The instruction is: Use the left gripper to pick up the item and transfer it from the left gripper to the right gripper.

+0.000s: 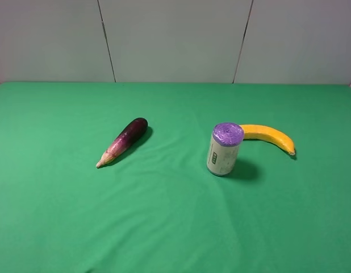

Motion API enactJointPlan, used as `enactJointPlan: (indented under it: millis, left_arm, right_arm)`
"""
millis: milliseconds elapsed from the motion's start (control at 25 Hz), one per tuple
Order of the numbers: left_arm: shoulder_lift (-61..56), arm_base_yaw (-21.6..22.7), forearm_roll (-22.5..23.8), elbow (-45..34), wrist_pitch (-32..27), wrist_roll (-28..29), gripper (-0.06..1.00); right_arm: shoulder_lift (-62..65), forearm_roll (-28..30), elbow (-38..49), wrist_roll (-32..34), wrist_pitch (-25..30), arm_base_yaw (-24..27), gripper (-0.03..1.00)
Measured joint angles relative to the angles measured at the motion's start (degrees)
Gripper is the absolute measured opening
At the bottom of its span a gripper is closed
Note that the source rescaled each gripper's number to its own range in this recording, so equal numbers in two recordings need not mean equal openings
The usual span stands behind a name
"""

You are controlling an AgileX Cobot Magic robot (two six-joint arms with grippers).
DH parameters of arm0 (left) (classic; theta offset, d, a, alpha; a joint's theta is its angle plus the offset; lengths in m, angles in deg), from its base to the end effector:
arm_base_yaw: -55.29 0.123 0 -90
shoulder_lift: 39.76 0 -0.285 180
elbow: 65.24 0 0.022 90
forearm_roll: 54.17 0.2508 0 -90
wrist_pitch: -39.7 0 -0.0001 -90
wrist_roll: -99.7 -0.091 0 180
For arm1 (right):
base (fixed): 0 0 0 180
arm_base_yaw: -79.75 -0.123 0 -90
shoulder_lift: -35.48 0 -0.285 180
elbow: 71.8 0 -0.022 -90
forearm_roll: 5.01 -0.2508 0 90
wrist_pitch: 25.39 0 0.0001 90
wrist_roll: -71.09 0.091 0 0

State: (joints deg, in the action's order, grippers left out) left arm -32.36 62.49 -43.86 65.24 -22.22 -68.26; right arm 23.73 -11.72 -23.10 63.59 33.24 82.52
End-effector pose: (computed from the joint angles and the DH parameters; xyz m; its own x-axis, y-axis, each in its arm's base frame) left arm -0.0073 0.0136 0.2721 -0.4364 -0.1789 -0.8818 -0.3183 0.9474 -0.0347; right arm 0.0079 0.0087 0.2800 -0.4789 -0.0462 -0.8767 -0.0727 0.9973 -0.0129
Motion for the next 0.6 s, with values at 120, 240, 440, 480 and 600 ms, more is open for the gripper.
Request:
enactJointPlan:
  millis: [120, 240, 440, 480, 600]
  left_arm:
    - [0.0, 0.0, 0.0, 0.0, 0.0, 0.0, 0.97]
    - [0.0, 0.0, 0.0, 0.0, 0.0, 0.0, 0.97]
    - [0.0, 0.0, 0.0, 0.0, 0.0, 0.0, 0.97]
    - [0.0, 0.0, 0.0, 0.0, 0.0, 0.0, 0.97]
    - [0.0, 0.0, 0.0, 0.0, 0.0, 0.0, 0.97]
  right_arm:
    - [3.19, 0.12, 0.0, 0.0, -0.38, 0.0, 1.0]
    - [4.15, 0.12, 0.0, 0.0, -0.38, 0.0, 1.0]
    - [4.15, 0.18, 0.0, 0.0, -0.43, 0.0, 1.0]
    - [4.15, 0.18, 0.0, 0.0, -0.43, 0.0, 1.0]
    - [4.15, 0.18, 0.0, 0.0, -0.43, 0.0, 1.0]
